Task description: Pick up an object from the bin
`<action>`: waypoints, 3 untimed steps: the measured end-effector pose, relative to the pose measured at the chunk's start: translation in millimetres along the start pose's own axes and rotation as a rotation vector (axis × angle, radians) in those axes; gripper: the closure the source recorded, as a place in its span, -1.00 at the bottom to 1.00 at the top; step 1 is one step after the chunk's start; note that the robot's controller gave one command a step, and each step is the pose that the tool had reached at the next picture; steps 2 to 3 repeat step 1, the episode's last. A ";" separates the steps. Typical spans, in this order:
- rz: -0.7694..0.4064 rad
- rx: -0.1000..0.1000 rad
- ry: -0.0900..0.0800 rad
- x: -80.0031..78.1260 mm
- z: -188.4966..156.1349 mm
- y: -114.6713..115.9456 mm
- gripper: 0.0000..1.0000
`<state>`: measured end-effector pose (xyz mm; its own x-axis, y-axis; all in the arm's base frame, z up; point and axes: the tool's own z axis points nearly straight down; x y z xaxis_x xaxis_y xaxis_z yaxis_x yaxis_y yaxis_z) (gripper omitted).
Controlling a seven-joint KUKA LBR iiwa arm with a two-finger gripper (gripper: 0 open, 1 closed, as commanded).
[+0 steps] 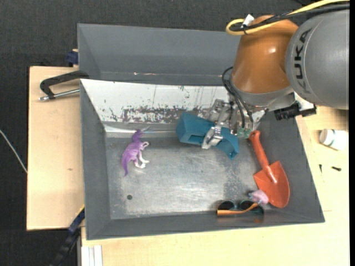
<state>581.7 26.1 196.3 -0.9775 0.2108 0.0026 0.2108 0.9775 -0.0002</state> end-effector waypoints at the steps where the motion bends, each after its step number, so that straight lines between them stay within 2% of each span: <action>1: -0.080 0.001 0.008 -1.7 -21.0 -4.8 1.00; 3: -0.080 0.001 0.008 -1.7 -21.0 -4.8 1.00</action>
Offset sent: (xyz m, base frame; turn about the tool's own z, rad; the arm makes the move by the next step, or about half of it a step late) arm -0.0167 0.0006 0.1389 -0.3120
